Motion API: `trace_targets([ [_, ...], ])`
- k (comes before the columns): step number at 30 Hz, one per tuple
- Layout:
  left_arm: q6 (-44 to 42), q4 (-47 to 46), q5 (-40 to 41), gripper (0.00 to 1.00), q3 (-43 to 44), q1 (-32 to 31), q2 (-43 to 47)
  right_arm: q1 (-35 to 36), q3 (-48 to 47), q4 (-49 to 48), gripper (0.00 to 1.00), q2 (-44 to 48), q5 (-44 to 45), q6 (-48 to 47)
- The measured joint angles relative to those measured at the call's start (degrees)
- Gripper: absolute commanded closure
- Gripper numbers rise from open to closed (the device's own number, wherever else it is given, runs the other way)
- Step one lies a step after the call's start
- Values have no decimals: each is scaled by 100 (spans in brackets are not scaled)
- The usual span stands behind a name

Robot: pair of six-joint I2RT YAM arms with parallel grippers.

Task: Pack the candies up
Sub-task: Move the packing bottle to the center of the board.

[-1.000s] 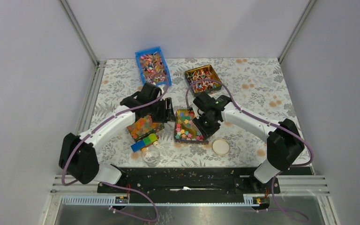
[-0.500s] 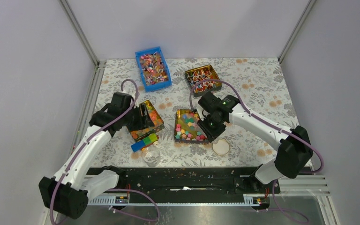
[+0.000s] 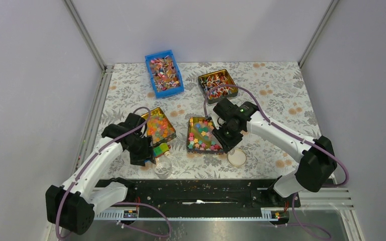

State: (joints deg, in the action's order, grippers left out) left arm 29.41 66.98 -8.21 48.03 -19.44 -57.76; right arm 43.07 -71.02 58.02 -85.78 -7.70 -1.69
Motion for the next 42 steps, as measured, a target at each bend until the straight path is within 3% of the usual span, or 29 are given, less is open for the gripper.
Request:
trace_targets([
  [5, 17, -260, -358, 61, -363, 0, -306, 0, 0, 0, 100, 35, -4, 0],
  [14, 44, -920, -654, 87, -514, -4, -938, 0, 0, 0, 100, 249, -2, 9],
  [22, 52, -1132, -678, 97, -358, -229, -1316, 0, 0, 2, 100, 313, 0, 48],
  [34, 61, -1357, -256, 96, 828, -817, -2570, 0, -17, 72, 100, 402, 11, 57],
  [38, 42, -1307, -4, 87, 1165, -953, -2892, 0, -17, 157, 100, 492, 11, 68],
  [42, 22, -1285, 168, 71, 1408, -1049, -3099, 0, -24, 221, 100, 540, 11, 70],
])
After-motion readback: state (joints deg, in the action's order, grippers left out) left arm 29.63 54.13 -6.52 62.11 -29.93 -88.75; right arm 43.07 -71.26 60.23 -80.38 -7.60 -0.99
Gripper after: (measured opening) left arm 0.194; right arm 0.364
